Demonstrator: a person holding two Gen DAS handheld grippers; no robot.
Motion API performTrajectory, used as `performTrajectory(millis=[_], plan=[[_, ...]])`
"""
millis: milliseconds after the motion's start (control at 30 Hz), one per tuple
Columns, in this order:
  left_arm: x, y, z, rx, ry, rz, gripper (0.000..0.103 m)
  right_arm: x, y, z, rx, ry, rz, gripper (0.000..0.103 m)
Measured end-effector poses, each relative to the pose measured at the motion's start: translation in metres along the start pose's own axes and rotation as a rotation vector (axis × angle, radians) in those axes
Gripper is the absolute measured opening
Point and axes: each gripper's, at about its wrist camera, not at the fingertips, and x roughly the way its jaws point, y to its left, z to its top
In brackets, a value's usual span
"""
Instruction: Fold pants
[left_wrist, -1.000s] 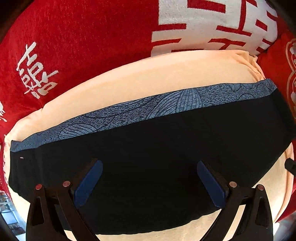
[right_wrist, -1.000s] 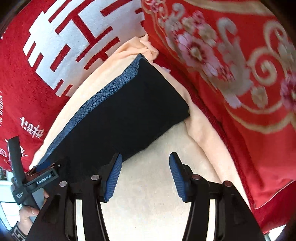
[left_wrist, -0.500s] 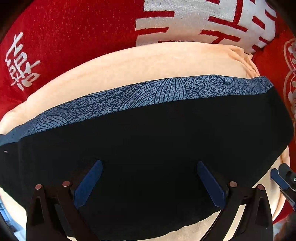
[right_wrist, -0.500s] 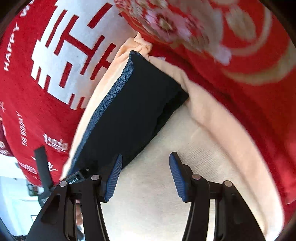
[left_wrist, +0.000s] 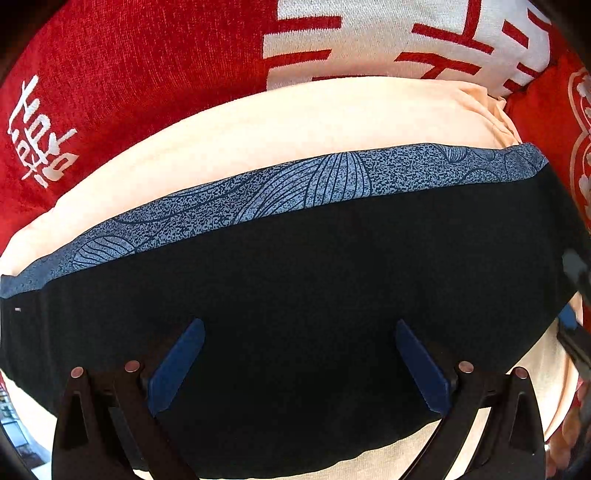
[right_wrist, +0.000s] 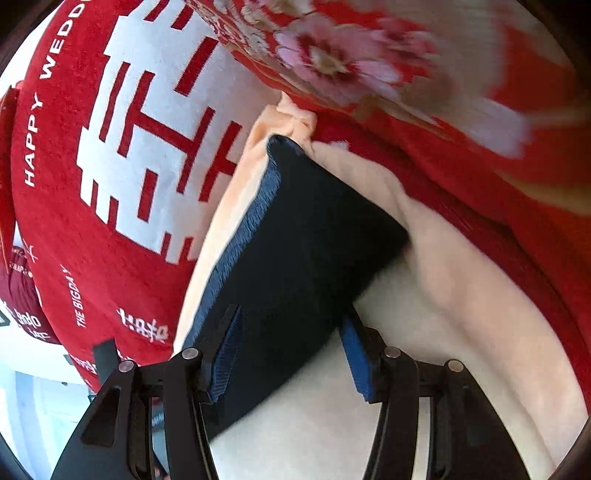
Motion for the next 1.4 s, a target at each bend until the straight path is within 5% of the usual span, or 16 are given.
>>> performTrajectory(millis=[200,267,300,333,367,433,567,667,767,1167,1267,1400], plan=[[0.006,0.014,-0.001,0.001,-0.005,-0.004,0.103,0.017,0.007,0.011,0.024,-0.016,0.017,0.059],[0.005,0.015,-0.003,0.003,-0.011,-0.007,0.103,0.023,0.009,0.016,0.054,0.035,0.002,0.044],[0.004,0.017,-0.004,0.003,-0.014,-0.008,0.103,0.025,0.008,0.017,0.074,0.057,0.023,0.011],[0.000,0.019,-0.003,-0.005,-0.019,-0.013,0.096,0.025,0.008,0.018,0.088,0.062,0.041,0.012],[-0.006,0.021,-0.003,-0.018,-0.039,-0.023,0.074,0.023,0.010,0.018,0.094,0.063,0.059,0.012],[-0.019,0.025,-0.003,-0.028,-0.076,-0.046,0.064,0.016,0.018,0.017,0.083,0.055,0.090,0.012],[-0.029,0.031,-0.007,-0.007,-0.134,-0.045,0.064,0.002,0.045,0.014,0.023,0.046,0.134,0.012],[-0.009,0.037,-0.016,-0.020,-0.073,-0.099,0.064,-0.004,0.071,0.009,-0.058,0.044,0.127,0.013],[-0.011,0.026,-0.028,0.066,-0.191,-0.056,0.064,-0.004,0.097,0.001,-0.143,0.040,0.090,0.013],[-0.012,0.050,-0.029,0.105,-0.207,-0.211,0.068,0.007,0.204,-0.054,-0.438,0.025,-0.085,0.013],[-0.025,0.084,-0.034,0.059,-0.183,-0.241,0.075,0.020,0.235,-0.078,-0.538,0.029,-0.153,0.013],[-0.045,0.171,-0.052,-0.065,-0.199,-0.186,0.085,0.053,0.267,-0.124,-0.681,0.044,-0.257,0.015]])
